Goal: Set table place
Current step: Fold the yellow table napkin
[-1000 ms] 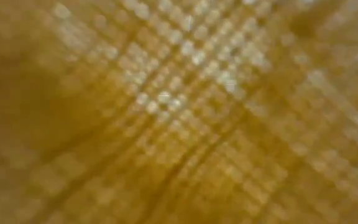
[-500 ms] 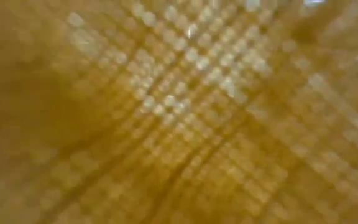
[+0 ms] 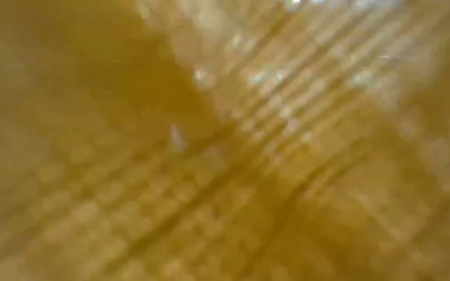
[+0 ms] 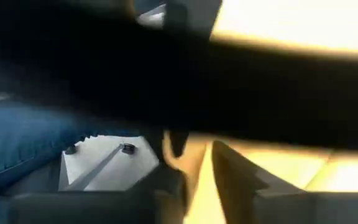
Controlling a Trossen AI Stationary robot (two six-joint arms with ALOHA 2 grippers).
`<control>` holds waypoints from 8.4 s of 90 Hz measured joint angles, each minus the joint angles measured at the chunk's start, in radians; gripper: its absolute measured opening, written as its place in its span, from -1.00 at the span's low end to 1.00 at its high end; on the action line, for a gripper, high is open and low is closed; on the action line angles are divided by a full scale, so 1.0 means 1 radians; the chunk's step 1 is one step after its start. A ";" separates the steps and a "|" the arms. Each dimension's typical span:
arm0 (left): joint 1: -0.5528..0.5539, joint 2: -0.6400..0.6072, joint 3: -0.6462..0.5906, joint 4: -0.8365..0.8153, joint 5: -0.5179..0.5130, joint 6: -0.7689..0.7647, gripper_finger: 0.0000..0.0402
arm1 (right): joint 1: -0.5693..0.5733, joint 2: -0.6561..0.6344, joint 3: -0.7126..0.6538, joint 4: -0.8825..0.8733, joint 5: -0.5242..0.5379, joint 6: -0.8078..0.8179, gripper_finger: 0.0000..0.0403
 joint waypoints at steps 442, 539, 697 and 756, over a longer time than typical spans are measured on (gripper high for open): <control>0.155 -0.067 -0.013 -0.619 -0.307 0.053 -0.27 | 0.219 -0.012 0.081 -0.484 0.338 0.647 -1.00; 0.325 -0.082 -0.554 -0.461 0.121 0.047 -0.27 | 0.275 -0.012 0.081 -0.436 0.384 0.722 -1.00; 0.223 -0.327 -0.656 -0.490 0.118 -0.243 -0.37 | 0.184 -0.012 0.099 -0.465 0.262 0.525 -1.00; 0.359 -0.375 -0.997 -0.112 0.252 -0.157 -0.37 | 0.204 -0.012 0.110 -0.450 0.262 0.486 -1.00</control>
